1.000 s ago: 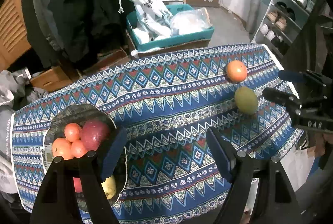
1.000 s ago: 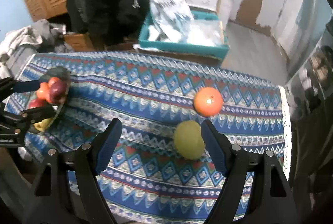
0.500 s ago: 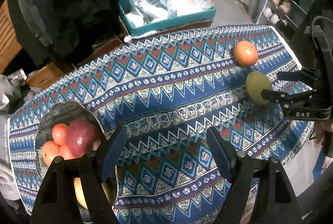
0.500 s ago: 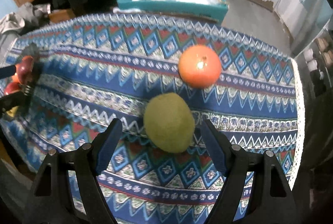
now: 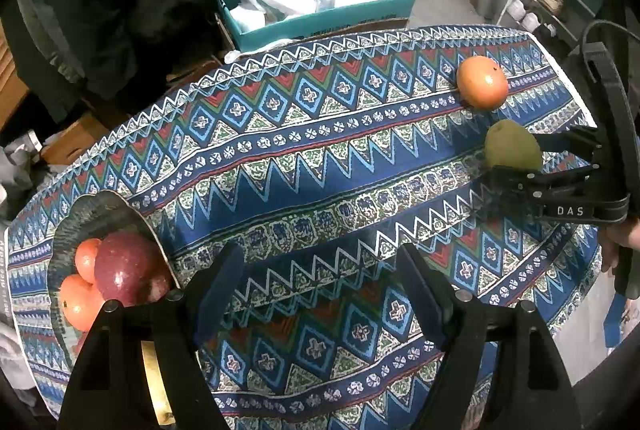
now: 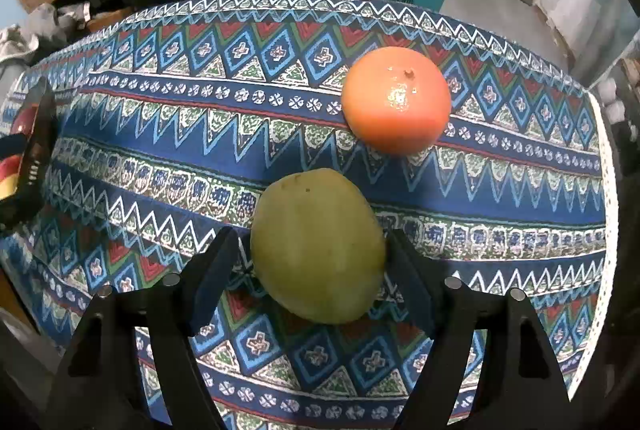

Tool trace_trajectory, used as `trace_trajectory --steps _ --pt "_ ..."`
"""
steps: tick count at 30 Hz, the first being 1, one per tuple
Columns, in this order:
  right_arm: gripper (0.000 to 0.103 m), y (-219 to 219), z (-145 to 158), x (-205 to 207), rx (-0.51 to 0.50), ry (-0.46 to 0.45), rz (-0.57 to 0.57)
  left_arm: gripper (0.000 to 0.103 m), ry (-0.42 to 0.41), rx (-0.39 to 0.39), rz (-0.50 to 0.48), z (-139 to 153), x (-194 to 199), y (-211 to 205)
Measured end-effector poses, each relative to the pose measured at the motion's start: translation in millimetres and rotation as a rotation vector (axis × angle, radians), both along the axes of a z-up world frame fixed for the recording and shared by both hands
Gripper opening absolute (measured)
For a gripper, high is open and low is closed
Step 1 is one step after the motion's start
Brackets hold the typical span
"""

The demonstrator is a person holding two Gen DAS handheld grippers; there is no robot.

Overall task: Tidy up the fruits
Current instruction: 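Reach the right tool around the green pear while the left tool approaches the orange, then close the right tool on the green pear while the left tool grasps the orange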

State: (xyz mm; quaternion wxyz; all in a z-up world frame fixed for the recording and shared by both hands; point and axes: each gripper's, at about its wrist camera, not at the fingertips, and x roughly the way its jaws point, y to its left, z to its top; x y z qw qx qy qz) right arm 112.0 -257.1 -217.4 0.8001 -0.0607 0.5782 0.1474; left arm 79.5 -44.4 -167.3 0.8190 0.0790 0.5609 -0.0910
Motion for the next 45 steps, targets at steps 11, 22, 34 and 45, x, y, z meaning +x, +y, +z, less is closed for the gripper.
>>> trace_trajectory --steps 11,22,34,45 --pt "0.068 -24.1 -1.5 4.2 0.071 0.022 -0.073 0.08 0.013 -0.004 -0.002 -4.3 6.9 -12.8" --pt "0.068 -90.1 26.1 -0.9 0.088 -0.038 -0.225 0.08 0.014 -0.056 -0.036 2.5 12.4 -50.5" --pt "0.068 -135.5 57.3 8.9 0.099 -0.12 -0.353 0.08 -0.008 -0.089 -0.098 10.4 52.2 -116.2" --pt "0.068 -147.1 52.2 23.4 -0.001 -0.131 -0.335 0.083 -0.007 -0.075 -0.204 -9.8 88.8 -175.3"
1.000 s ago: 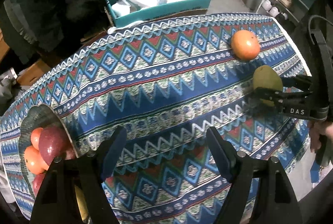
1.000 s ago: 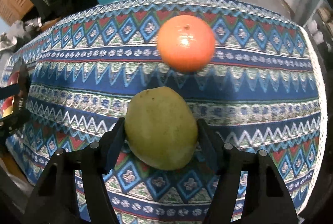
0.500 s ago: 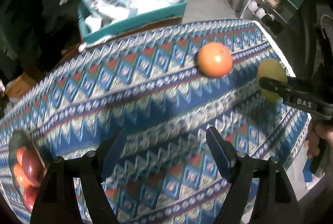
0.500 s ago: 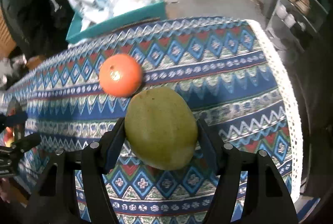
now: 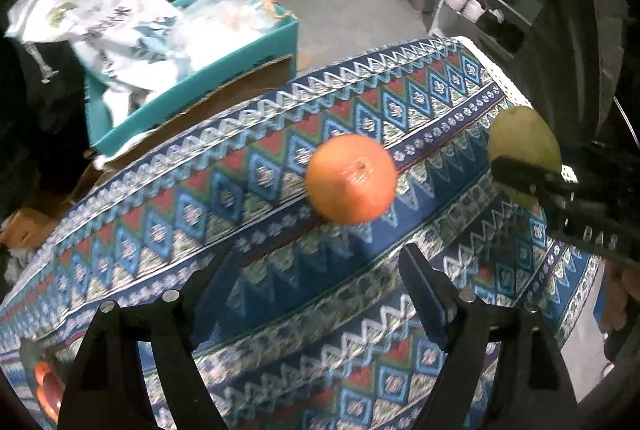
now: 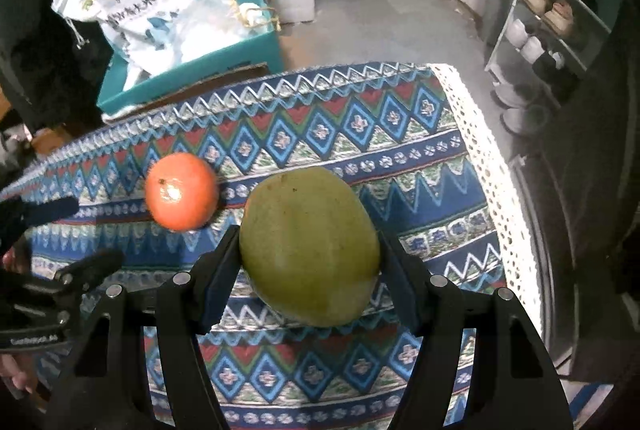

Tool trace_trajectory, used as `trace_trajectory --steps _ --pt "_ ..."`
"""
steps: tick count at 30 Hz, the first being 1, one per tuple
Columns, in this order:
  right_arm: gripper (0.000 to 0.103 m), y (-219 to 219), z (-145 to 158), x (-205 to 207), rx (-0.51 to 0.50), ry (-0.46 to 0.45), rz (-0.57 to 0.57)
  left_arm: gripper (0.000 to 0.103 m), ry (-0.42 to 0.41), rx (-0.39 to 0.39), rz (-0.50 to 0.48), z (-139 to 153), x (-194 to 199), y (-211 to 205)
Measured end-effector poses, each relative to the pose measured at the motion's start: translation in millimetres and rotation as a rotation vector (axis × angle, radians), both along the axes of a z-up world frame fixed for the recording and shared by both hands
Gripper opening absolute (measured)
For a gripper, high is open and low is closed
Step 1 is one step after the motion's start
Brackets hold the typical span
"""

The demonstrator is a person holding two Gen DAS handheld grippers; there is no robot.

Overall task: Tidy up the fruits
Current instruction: 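Close the right tool on the green pear while the left tool grasps the orange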

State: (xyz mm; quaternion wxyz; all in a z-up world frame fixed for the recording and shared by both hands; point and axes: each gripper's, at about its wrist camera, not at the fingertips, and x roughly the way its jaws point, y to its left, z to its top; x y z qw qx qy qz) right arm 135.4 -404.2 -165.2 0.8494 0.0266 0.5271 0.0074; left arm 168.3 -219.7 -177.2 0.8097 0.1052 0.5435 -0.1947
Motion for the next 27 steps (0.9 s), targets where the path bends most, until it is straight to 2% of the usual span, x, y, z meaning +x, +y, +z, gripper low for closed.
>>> trace_trajectory --steps 3,6,11,15,20,22,24,27 --pt "0.068 -1.1 -7.2 1.7 -0.053 0.027 0.028 0.083 0.016 -0.006 -0.009 -8.0 8.0 -11.2" --pt "0.068 -5.5 -11.1 2.0 -0.063 0.037 0.022 0.083 0.036 -0.013 -0.012 -16.8 16.8 -21.5" --pt "0.068 -15.6 -16.8 3.0 -0.02 0.048 -0.011 0.083 0.067 -0.049 -0.005 -26.5 26.8 -32.3" --pt "0.068 -17.4 -17.3 3.8 -0.023 0.05 -0.018 0.083 0.082 -0.043 0.008 -35.8 36.5 -38.9" --pt "0.068 -17.3 -19.2 5.0 -0.021 0.054 -0.017 0.083 0.093 -0.087 0.027 -41.1 41.7 -37.0" --pt "0.068 -16.5 -19.6 4.9 -0.019 0.056 -0.015 0.079 0.086 -0.093 0.029 -41.3 42.2 -35.9" --pt "0.068 -15.5 -19.9 4.6 -0.02 0.057 -0.012 0.071 0.083 -0.084 0.033 -41.9 42.5 -34.8" --pt "0.068 -14.0 -19.6 3.9 -0.021 0.058 -0.009 0.07 0.091 -0.095 0.032 -42.7 44.2 -31.0"
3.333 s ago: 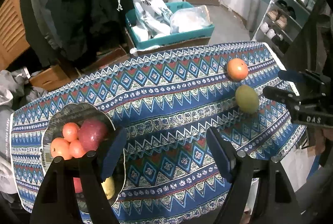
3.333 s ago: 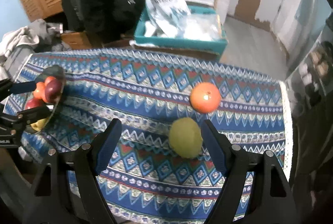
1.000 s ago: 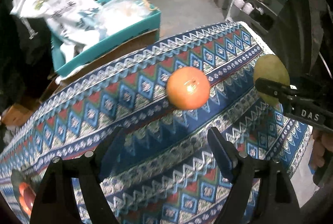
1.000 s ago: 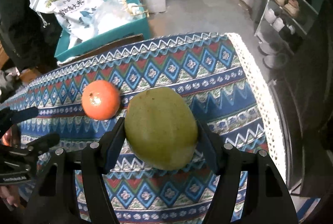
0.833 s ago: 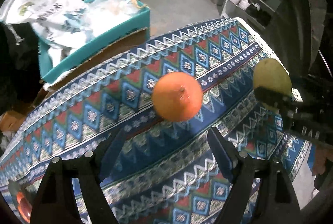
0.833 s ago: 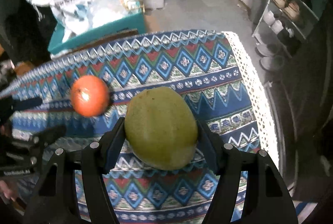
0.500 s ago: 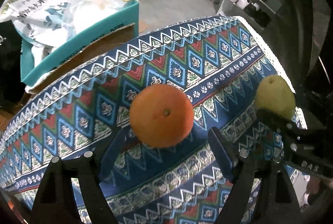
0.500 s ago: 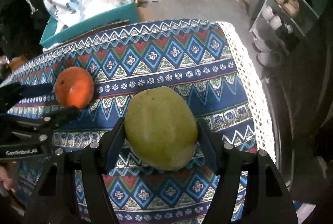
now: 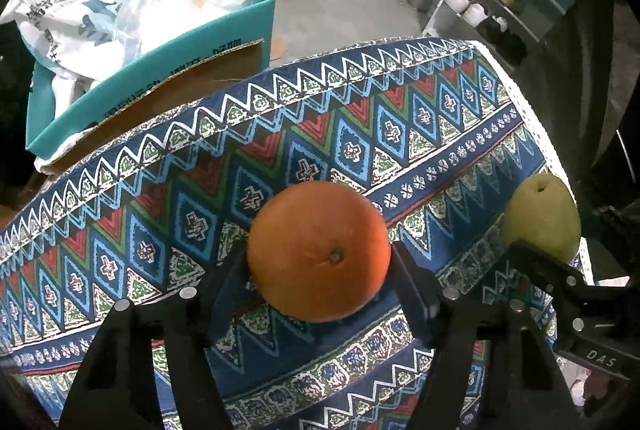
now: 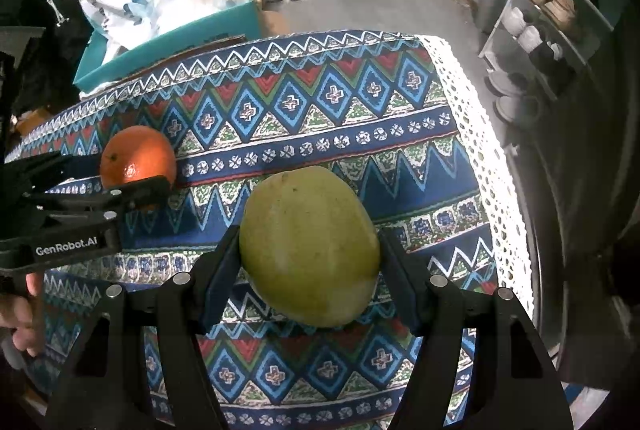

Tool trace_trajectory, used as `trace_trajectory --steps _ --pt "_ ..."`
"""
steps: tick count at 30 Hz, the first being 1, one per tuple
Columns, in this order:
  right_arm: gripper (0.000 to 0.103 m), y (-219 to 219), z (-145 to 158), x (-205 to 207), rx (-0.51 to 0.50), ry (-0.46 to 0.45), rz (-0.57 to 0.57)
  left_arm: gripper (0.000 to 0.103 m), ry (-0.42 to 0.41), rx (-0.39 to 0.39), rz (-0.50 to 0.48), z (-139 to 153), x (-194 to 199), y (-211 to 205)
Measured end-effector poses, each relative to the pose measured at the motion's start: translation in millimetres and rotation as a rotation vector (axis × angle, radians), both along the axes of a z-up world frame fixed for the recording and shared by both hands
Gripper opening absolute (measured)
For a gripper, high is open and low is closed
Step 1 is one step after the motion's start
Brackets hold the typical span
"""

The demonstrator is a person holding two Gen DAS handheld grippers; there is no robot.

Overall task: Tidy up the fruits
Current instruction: 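Close the right tool on the green pear while the left tool grasps the orange, then lift the orange with the left tool while the right tool carries the pear toward the plate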

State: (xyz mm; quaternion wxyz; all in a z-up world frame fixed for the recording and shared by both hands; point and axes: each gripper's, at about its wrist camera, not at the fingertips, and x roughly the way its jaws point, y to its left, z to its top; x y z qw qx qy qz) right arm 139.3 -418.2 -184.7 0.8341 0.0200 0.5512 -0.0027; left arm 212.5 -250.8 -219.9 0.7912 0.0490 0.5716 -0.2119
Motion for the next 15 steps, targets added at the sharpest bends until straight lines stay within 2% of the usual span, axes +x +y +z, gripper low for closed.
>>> trace_trajectory --steps 6,15 --pt "0.068 3.9 6.4 -3.2 -0.009 -0.014 0.01 0.069 0.008 0.021 0.013 1.9 -6.4 7.0" --pt "0.068 16.0 24.8 -11.1 -0.027 -0.047 0.045 0.069 0.02 -0.003 0.065 9.1 -30.1 37.7"
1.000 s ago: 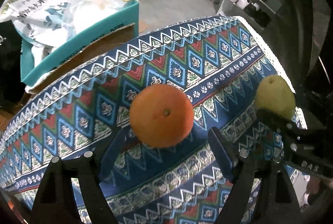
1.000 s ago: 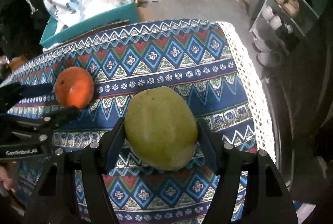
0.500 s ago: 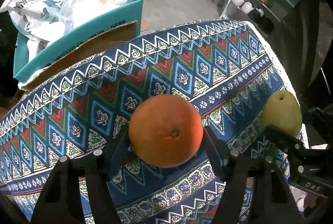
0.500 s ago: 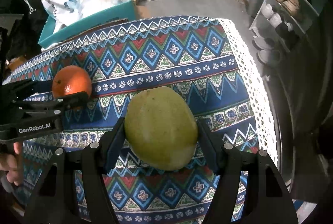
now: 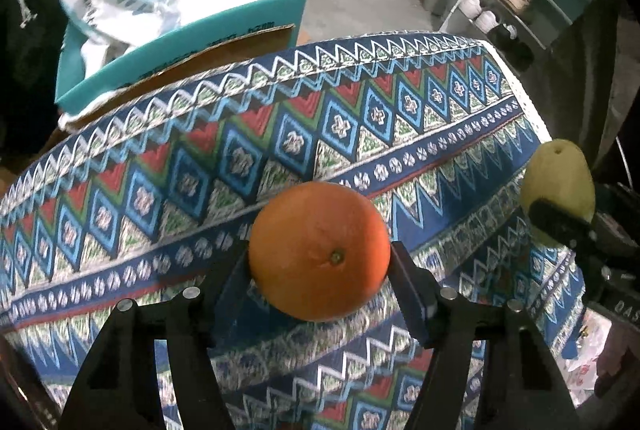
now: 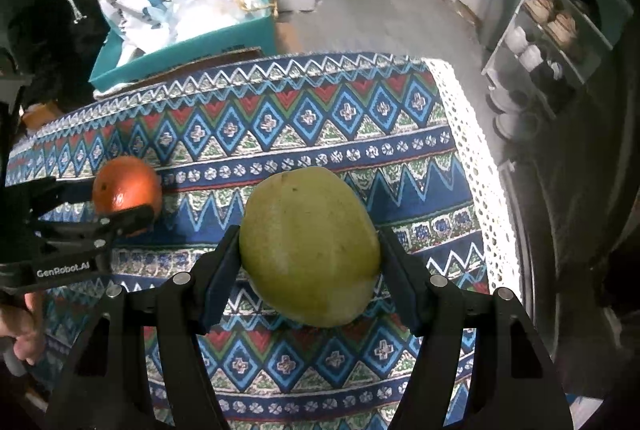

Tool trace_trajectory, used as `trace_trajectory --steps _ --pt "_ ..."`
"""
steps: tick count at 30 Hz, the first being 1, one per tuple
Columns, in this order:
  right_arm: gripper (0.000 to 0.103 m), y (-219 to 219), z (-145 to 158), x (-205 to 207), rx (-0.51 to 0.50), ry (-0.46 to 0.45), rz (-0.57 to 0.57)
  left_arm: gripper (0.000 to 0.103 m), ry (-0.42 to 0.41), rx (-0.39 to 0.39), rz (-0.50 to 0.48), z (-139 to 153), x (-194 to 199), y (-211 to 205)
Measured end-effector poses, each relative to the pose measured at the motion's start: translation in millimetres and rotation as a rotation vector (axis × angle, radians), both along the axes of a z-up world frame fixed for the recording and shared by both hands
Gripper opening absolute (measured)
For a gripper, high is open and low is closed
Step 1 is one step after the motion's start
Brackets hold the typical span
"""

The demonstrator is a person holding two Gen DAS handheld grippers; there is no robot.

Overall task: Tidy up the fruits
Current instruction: 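Lift the orange with the left tool while the right tool carries the pear toward the plate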

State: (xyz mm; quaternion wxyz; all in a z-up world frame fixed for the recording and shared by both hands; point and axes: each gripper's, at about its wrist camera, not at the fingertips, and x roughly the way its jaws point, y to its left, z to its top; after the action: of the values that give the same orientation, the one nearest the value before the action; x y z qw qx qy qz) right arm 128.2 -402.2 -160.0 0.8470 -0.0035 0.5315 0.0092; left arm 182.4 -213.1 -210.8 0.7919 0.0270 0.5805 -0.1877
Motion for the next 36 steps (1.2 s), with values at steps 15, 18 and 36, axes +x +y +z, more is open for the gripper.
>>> trace_trajectory --steps 15,18,36 --pt "0.068 32.3 37.0 -31.5 0.021 -0.058 0.057 0.069 -0.075 0.015 -0.023 57.1 -54.6 32.4" --pt "0.068 41.9 46.6 -38.5 0.025 -0.074 0.073 0.069 -0.076 0.011 -0.014 66.0 -63.6 38.1" --pt "0.068 110.0 95.9 -60.6 0.057 -0.159 0.201 0.069 -0.13 -0.005 0.052 113.1 -120.7 99.7"
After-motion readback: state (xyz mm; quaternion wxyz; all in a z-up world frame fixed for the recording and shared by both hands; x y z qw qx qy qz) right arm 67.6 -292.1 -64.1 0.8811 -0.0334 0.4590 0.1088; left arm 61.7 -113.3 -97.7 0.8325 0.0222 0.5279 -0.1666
